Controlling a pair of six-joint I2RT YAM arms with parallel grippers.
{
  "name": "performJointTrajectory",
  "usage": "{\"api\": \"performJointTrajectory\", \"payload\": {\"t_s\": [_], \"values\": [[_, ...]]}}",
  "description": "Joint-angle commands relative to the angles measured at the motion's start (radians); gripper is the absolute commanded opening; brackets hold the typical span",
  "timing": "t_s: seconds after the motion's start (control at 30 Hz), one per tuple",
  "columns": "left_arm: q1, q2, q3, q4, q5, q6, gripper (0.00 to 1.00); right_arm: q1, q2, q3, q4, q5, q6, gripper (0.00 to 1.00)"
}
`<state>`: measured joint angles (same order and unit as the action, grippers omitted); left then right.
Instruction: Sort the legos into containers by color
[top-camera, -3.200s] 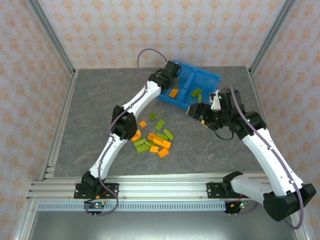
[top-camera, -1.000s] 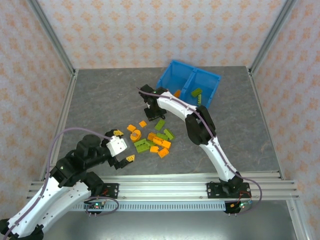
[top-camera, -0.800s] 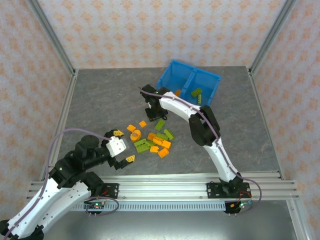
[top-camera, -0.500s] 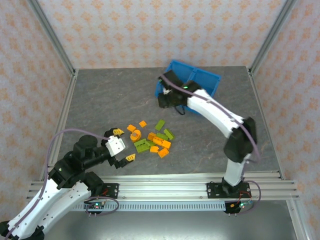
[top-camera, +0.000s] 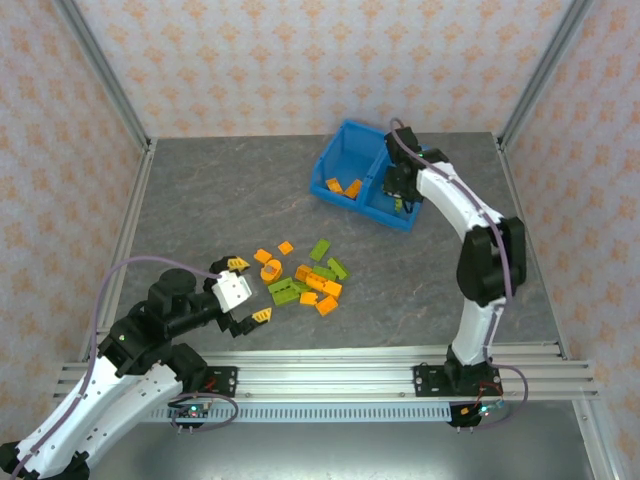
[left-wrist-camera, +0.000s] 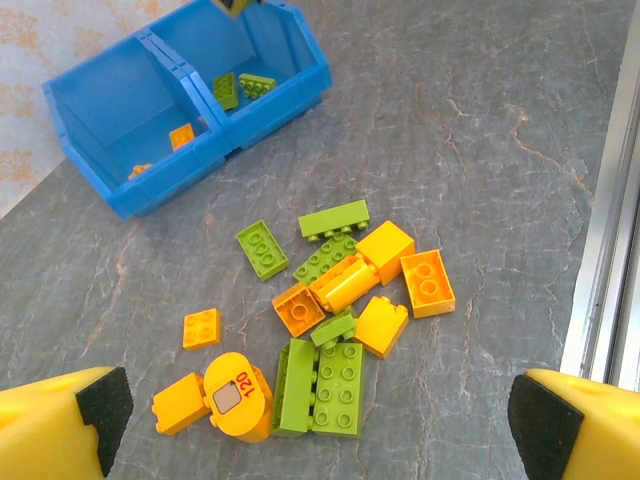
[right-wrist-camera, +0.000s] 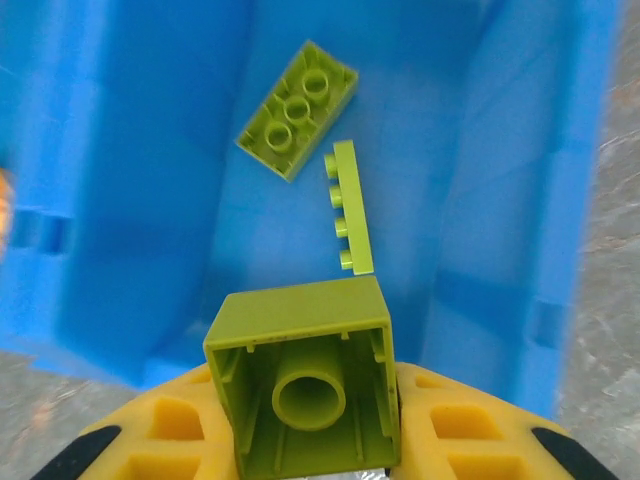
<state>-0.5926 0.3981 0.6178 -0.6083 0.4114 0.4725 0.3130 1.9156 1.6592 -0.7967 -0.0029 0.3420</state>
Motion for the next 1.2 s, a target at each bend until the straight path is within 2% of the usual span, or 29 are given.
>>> {"api": "performJointTrajectory", "payload": {"t_s": [0.0, 0.13, 0.2, 0.4, 0.5, 0.57, 0.63, 0.77, 0.87, 1.0, 1.17], "values": [[0.01, -0.008, -0.013, 0.004, -0.026, -0.006, 1.0, 0.0, 0.064, 0.071, -0.035, -0.034, 0.013, 0.31], [0.009, -0.017, -0.023, 0.003, -0.052, -0.008, 1.0, -0.004, 0.142, 0.137, -0.064, -0.049, 0.035, 0.32], [0.01, -0.018, -0.022, 0.003, -0.067, -0.014, 1.0, -0.003, 0.148, 0.151, -0.069, -0.049, 0.047, 0.36], [0.011, 0.017, -0.009, 0.018, -0.083, -0.061, 1.0, -0.003, 0.086, 0.153, -0.087, -0.035, 0.053, 0.46], [0.011, 0.087, 0.029, 0.031, -0.064, -0.115, 1.0, -0.003, 0.027, 0.136, -0.098, -0.049, 0.046, 0.5], [0.011, 0.182, 0.097, 0.034, -0.057, -0.198, 1.0, -0.002, -0.037, 0.102, -0.1, -0.069, 0.043, 0.53], [0.01, 0.295, 0.181, 0.045, -0.074, -0.338, 1.0, 0.0, -0.116, 0.06, -0.102, -0.103, 0.045, 0.53], [0.011, 0.608, 0.38, -0.005, -0.222, -0.655, 0.98, 0.042, -0.335, -0.089, -0.063, -0.25, 0.004, 0.59], [0.01, 0.856, 0.536, -0.097, -0.271, -0.699, 0.93, 0.075, -0.484, -0.191, -0.079, -0.353, -0.018, 0.64], [0.011, 1.077, 0.632, -0.066, -0.23, -0.738, 0.84, 0.102, -0.64, -0.305, -0.113, -0.496, -0.006, 0.71], [0.005, 1.306, 0.753, -0.038, -0.177, -0.752, 0.8, 0.119, -0.79, -0.44, -0.104, -0.658, 0.045, 0.94]]}}
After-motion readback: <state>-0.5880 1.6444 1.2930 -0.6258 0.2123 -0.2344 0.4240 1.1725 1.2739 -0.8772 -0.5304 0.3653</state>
